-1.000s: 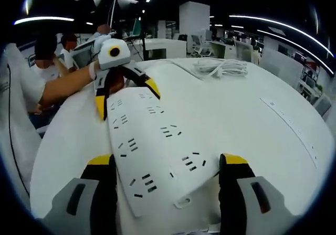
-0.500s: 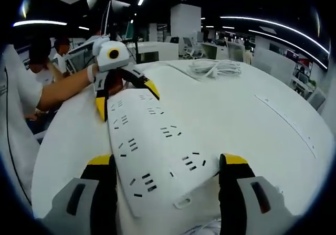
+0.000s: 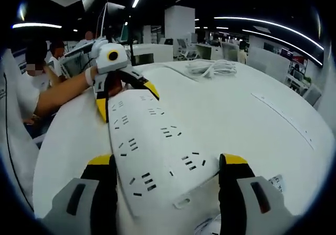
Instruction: Straighten the power strip on the desk, plug the charger into it
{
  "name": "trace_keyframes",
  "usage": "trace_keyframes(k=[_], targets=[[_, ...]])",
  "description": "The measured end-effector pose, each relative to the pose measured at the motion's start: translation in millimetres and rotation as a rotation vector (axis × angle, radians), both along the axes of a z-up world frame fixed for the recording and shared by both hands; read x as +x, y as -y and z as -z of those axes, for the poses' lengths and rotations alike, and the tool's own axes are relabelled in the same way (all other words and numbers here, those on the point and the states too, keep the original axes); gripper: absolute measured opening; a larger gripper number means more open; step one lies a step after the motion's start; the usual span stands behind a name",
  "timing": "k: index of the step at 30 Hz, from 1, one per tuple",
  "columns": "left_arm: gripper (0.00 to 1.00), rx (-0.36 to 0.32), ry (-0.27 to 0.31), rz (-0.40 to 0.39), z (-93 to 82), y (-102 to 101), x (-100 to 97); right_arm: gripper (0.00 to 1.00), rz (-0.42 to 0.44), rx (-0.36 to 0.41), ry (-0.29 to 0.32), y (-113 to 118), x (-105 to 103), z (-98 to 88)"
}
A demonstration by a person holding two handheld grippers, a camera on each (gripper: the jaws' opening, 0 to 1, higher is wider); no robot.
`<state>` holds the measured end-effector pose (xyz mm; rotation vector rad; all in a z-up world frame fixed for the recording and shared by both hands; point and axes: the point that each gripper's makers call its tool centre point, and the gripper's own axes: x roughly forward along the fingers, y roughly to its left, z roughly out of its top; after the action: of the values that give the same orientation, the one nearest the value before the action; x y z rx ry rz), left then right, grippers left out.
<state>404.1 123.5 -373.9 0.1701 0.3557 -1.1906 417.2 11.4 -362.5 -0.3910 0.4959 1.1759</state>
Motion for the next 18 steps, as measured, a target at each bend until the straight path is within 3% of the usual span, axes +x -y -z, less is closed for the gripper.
trace_keyframes(k=[18], targets=[[0.71, -0.001, 0.003, -0.007, 0.3, 1.5, -3.5, 0.78, 0.067, 0.052, 0.031, -0.6, -5.1, -0.5]])
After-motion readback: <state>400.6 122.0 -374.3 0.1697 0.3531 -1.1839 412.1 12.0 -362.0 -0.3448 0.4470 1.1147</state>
